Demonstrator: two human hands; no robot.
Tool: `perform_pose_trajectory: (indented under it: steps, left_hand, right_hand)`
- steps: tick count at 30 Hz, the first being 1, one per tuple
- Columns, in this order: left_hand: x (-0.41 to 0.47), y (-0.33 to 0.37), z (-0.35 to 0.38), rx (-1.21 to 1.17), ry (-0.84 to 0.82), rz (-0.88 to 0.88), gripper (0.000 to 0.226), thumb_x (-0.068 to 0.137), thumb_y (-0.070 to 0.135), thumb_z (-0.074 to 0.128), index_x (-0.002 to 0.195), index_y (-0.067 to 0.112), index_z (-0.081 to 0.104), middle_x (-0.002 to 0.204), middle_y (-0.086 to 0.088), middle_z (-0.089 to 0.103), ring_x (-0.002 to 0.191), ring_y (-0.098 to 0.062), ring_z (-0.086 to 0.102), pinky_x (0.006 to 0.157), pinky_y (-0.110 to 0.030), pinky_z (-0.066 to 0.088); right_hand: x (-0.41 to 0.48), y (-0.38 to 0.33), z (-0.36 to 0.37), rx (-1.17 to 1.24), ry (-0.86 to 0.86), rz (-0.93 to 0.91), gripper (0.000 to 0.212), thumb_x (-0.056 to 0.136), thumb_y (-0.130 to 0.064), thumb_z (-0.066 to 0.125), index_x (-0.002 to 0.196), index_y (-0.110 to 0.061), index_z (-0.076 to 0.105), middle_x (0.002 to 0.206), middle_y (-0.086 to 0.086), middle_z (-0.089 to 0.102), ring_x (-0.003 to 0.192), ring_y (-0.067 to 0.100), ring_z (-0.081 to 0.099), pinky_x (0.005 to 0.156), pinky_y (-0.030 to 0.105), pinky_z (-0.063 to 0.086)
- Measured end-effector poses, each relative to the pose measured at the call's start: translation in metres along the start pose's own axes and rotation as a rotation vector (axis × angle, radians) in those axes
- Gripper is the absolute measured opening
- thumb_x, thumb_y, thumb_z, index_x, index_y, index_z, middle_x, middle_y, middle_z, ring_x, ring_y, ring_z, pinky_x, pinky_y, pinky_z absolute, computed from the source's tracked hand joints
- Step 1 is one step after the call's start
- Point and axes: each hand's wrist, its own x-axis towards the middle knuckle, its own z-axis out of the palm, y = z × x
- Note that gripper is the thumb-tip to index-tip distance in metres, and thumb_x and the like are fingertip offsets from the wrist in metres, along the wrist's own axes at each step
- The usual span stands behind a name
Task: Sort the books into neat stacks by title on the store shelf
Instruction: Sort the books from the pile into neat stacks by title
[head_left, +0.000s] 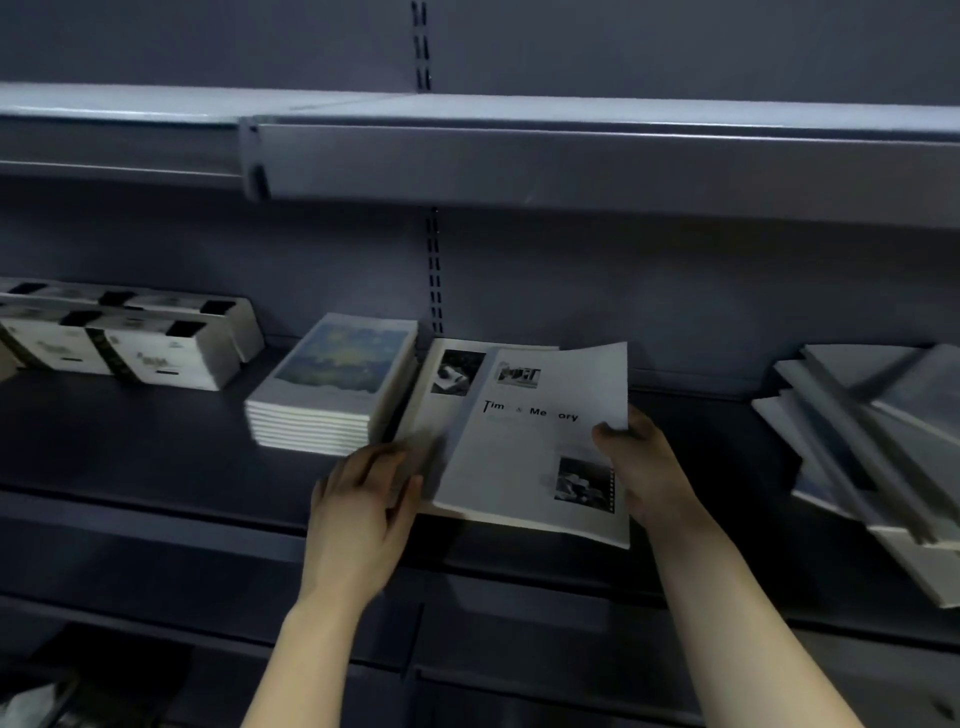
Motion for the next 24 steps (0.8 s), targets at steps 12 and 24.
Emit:
perform_pose_trajectory:
  steps: [12,24]
  left_hand:
    - [0.002,-0.052,0.004,-0.053,-0.037,-0.003,0.053,0.094,0.046,0.027,0.121,0.017,0.061,0.123,-0.001,0.061,0.110,-0.024,0.055,0.090,-0.041,0.040]
    - [0.014,-0.073,0.012,-0.035,-0.037,0.024,0.046,0.092,0.039,0.027,0.121,0.024,0.060,0.126,0.009,0.057,0.113,-0.015,0.052,0.093,-0.028,0.029]
  right_hand:
    - [0.007,-0.005,0.034,-0.216,0.014,-0.116,0.022,0.082,0.004,0.063,0.090,-0.016,0.068,0.092,0.006,0.071,0.088,0.022,0.067,0.077,0.035,0.051]
    - [0.022,0.005,0.058,-0.474,0.192,-0.281,0.014,0.090,-0.009,0.061,0.101,-0.011,0.068,0.090,0.003,0.067,0.070,0.002,0.056,0.054,0.018,0.037]
